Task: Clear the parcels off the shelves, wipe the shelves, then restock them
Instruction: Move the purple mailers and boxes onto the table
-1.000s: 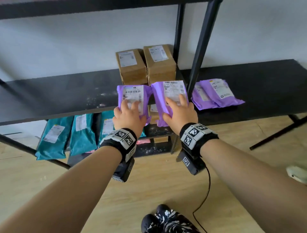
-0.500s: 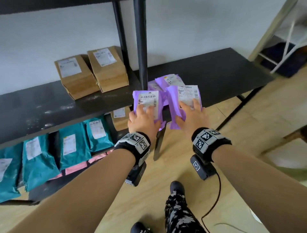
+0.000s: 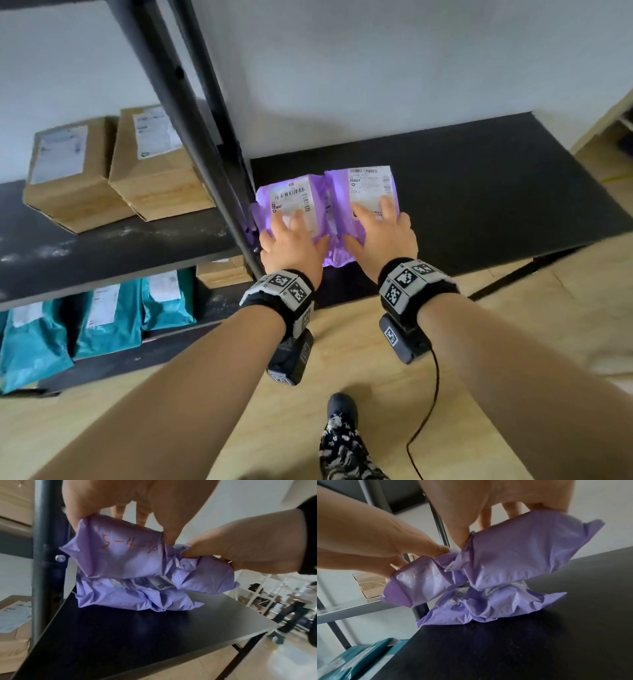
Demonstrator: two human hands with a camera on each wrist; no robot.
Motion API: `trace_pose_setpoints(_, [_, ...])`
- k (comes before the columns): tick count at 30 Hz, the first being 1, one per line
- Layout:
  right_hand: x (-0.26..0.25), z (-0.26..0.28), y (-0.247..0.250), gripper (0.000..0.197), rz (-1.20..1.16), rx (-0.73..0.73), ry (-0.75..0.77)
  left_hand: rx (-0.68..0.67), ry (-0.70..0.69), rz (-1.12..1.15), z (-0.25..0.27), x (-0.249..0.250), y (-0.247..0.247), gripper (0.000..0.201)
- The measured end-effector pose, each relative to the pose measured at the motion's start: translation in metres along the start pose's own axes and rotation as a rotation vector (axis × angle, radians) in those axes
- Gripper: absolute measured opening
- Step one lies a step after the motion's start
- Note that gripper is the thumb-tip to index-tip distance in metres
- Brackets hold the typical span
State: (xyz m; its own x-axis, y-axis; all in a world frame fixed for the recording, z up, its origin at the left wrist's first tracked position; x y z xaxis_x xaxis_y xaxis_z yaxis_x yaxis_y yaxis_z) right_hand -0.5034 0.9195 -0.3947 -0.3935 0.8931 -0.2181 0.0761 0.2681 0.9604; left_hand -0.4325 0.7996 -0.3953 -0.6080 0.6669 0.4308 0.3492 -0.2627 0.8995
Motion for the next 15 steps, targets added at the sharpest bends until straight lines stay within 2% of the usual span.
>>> trace_pose_setpoints(2, [0.002, -0.016, -0.014, 0.057, 0.004, -0.051, 0.036, -0.033, 0.023, -0.006, -0.01, 0.001, -0.013, 0.068])
trace_pose_setpoints(6, [0.012, -0.028, -0.038, 0.062, 0.01, -0.176, 0.097, -0.125, -0.025, -0.07, -0.017, -0.009, -0.034, 0.066])
trace_pose_setpoints(15, [0.007, -0.027, -0.037, 0.065, 0.042, -0.183, 0.136, -0.183, -0.071, -0.203, -0.018, -0.015, -0.028, 0.065])
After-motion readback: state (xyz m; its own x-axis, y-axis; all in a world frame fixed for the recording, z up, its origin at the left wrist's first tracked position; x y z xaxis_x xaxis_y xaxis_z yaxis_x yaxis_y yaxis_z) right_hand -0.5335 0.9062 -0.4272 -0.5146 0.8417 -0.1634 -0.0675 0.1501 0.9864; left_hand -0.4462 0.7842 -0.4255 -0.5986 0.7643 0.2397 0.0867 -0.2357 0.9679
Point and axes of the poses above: each hand's wrist, its own z-axis away from the middle knuckle, its own y-axis out of the back of the hand, x = y × z, the point moved 1 cm from there along -z, towards the middle knuckle, and after that the axes turned 13 degrees about x, right-handed, at the moved point
